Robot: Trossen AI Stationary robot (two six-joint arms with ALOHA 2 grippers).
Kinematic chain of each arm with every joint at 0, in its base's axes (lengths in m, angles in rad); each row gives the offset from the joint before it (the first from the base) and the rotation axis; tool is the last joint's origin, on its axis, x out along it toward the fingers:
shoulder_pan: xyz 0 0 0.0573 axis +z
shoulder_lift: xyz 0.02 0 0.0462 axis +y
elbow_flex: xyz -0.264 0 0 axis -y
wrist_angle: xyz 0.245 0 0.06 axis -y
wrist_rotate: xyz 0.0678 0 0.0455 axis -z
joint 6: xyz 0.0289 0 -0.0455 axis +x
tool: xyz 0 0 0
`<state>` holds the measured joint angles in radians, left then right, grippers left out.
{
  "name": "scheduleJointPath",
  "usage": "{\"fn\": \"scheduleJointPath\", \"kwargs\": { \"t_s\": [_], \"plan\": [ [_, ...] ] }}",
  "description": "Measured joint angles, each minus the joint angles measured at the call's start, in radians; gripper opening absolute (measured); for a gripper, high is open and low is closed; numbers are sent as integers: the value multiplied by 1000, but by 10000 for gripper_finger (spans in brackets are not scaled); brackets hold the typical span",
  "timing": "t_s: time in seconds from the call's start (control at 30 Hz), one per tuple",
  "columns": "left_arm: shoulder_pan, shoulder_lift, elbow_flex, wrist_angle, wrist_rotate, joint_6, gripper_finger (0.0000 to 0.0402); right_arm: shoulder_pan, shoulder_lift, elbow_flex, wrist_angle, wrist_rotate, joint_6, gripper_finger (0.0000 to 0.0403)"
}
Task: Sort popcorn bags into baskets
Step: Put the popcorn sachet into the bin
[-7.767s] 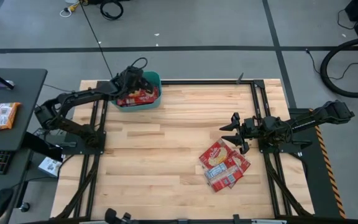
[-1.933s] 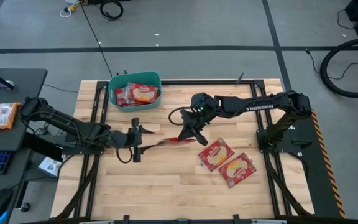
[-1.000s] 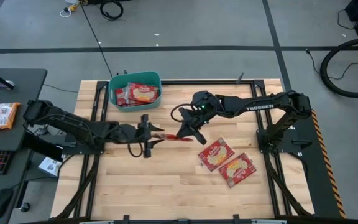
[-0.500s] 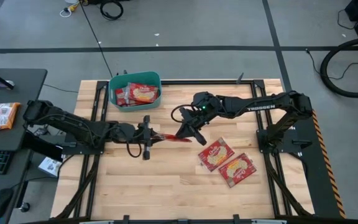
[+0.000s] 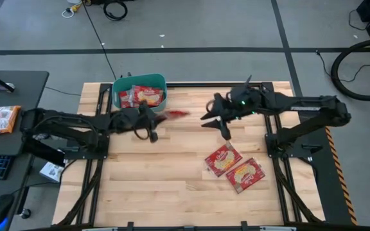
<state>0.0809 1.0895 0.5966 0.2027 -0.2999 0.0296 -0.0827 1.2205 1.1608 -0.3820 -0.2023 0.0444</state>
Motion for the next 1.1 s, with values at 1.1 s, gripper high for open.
{"fn": "scheduleJointPath", "kwargs": {
  "t_s": [1.1],
  "plan": [
    [650,-135,-218,65,94,-491,91,331,-114,-338,306,265,122,138]
  ]
}}
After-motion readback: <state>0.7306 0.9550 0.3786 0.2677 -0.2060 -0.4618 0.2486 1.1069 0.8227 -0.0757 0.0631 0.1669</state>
